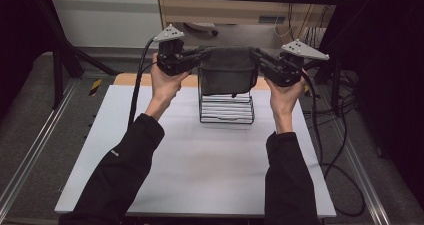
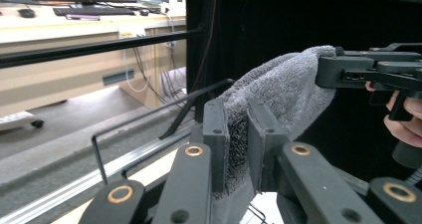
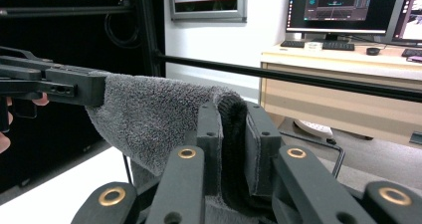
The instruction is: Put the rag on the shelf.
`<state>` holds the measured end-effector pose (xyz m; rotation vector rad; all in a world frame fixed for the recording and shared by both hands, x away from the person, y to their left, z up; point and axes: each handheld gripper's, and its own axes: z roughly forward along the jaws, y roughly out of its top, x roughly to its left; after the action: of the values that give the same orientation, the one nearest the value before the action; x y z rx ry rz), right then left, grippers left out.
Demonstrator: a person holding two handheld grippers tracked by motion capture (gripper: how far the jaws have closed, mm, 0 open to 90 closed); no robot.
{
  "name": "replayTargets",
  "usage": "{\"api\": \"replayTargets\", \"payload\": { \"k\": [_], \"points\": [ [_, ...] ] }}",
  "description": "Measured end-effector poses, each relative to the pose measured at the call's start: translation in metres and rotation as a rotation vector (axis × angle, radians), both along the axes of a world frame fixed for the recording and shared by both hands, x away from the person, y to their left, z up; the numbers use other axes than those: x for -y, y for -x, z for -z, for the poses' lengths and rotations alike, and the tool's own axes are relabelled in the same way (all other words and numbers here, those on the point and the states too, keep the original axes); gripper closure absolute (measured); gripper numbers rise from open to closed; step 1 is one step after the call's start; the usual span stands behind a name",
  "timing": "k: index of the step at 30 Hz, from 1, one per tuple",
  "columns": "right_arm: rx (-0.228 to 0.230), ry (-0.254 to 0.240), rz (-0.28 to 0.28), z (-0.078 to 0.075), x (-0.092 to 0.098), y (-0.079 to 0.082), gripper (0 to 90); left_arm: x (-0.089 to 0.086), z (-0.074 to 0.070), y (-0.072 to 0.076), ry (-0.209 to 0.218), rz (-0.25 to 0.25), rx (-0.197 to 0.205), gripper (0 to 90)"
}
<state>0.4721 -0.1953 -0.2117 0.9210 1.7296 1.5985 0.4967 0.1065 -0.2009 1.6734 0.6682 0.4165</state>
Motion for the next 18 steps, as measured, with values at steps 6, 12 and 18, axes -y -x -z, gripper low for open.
{"api": "replayTargets", "payload": {
  "k": [6,12,18],
  "points": [
    [-0.025,0.019,-0.021,0.004,0.000,0.007,79.9,-0.002,0.005,0.008,-0.034,0.010,-0.013,78.7],
    [-0.050,0.036,-0.037,0.012,0.002,0.013,79.8,0.001,0.012,0.015,-0.065,0.014,-0.017,77.8],
    [-0.061,0.051,-0.043,0.017,0.002,0.015,79.7,-0.002,0.010,0.016,-0.066,0.021,-0.056,73.3]
  ]
}}
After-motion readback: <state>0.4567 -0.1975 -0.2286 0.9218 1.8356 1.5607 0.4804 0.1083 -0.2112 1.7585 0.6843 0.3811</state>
